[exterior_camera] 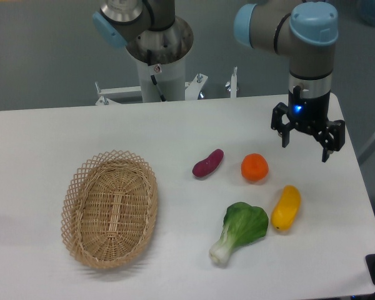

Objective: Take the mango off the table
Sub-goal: 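Move the open gripper toward the yellow mango, then lower the gripper down around the yellow mango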

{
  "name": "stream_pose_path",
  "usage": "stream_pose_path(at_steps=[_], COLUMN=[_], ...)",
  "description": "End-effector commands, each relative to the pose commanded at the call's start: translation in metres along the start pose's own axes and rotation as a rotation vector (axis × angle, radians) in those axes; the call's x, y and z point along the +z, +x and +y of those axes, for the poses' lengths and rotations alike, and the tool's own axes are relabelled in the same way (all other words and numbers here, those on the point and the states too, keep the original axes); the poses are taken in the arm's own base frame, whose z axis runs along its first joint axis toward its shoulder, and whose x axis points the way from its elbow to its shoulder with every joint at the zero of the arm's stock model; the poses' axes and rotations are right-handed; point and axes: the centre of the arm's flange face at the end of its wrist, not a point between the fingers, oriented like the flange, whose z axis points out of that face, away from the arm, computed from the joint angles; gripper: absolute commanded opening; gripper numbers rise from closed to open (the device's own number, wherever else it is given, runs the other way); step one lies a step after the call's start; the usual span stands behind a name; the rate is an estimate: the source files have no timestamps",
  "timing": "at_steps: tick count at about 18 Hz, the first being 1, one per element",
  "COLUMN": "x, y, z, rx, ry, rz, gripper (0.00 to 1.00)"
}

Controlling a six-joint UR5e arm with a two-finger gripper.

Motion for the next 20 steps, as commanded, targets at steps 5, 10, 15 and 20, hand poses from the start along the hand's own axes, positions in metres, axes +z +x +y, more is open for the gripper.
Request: stream_pose_path(at_steps=[5,10,15,20], x=[0.002,0.012,0.036,0.068], y=[0.001,0.006,0.008,0.012], z=[-0.005,-0.017,-0.027,-0.042], rx=[-0.022,-0.054,-0.038,-0.012], ry=[0.006,0.014,0.022,0.026], rz=[-0.001,0.015,0.016,0.042], gripper=[1.00,1.00,1.00,1.00])
